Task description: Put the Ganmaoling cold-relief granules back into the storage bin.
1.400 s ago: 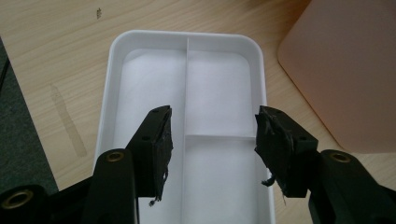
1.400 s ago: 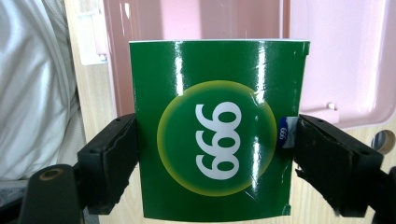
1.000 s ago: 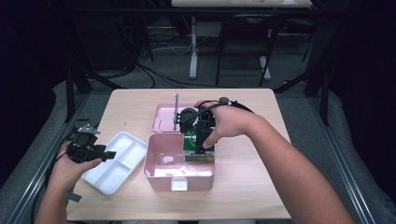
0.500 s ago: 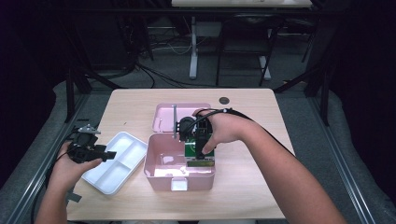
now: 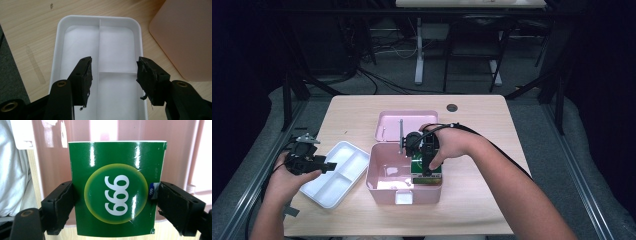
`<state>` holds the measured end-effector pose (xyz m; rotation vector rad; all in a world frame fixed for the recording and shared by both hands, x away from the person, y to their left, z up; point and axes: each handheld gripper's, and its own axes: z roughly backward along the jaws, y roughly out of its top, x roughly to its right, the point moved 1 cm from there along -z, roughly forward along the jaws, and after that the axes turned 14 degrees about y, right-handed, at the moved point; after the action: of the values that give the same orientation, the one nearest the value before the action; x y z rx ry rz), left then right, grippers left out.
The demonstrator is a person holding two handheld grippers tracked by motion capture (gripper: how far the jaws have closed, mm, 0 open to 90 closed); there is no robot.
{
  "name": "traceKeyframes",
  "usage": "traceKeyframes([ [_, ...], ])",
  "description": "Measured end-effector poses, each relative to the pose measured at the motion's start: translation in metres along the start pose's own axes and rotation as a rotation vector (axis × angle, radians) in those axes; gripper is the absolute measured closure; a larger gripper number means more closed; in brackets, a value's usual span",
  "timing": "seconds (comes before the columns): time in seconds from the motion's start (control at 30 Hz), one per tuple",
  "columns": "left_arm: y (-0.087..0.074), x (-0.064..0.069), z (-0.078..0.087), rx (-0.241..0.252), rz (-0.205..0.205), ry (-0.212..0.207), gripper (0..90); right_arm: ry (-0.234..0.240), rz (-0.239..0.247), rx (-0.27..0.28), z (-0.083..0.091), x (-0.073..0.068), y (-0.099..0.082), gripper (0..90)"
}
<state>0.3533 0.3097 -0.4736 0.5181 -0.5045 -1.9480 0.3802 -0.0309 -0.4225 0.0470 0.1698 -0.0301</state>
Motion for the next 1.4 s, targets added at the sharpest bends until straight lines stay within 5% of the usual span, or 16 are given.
traceKeyframes([
  [1.23,0.0,-0.001,-0.001,0.0,-0.001,0.002,46.0,0.014,-0.03,-0.011,-0.041,0.017,0.001,15.6],
  [1.27,0.0,-0.001,-0.001,0.0,-0.003,0.003,46.0,0.016,-0.031,-0.005,-0.04,0.017,0.001,30.2],
  [1.4,0.0,0.0,-0.001,-0.001,-0.005,0.003,46.0,0.008,-0.039,0.051,-0.032,0.019,-0.001,31.2],
])
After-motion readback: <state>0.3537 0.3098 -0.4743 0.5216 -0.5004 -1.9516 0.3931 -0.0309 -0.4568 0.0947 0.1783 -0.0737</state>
